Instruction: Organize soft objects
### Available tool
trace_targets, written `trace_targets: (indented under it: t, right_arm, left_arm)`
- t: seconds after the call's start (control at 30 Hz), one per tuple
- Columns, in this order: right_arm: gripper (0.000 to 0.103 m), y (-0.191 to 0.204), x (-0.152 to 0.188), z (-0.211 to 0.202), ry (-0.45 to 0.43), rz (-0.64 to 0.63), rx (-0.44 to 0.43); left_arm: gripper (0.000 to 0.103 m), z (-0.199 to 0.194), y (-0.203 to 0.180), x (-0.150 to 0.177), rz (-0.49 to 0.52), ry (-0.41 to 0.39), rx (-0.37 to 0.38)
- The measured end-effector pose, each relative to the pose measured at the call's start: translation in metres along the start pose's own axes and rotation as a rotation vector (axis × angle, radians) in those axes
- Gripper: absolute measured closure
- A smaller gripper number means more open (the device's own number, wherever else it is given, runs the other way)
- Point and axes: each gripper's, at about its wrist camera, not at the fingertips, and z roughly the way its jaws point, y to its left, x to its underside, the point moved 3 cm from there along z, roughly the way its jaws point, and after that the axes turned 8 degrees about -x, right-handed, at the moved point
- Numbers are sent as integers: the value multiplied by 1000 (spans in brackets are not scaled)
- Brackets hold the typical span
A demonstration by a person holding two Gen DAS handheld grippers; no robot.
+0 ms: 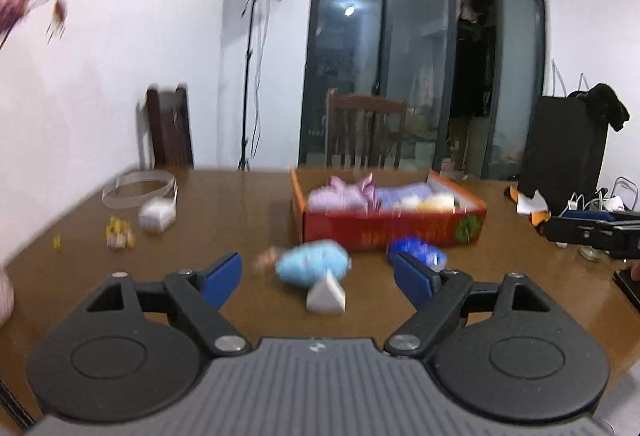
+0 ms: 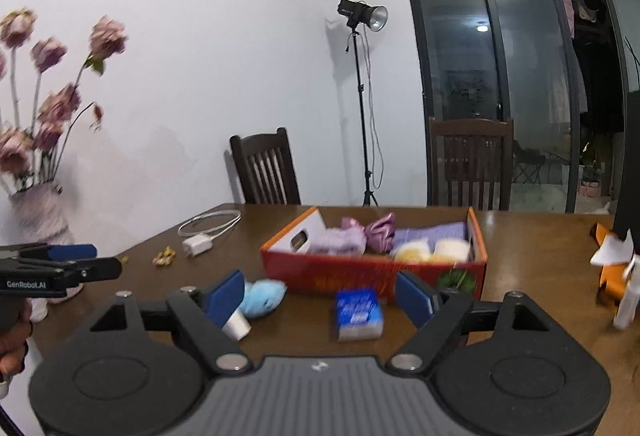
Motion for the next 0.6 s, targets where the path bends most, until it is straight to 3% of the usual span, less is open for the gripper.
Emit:
trace_targets:
  t: [0.13, 0.3, 0.5, 0.6]
  right_arm:
    - [20, 6, 26, 0, 62, 32, -14]
    - [20, 5, 31, 21, 92, 58, -22]
    - [24, 1, 26, 87, 131, 143, -73]
    - [30, -1, 19, 128, 134, 204, -122]
  left_arm:
    - [18, 4, 12, 22, -47, 70, -4]
    - [21, 33, 21, 24, -78, 112, 13]
    - [42, 97, 30, 9, -168, 143, 95]
    - [46, 144, 39, 2, -259, 223, 150]
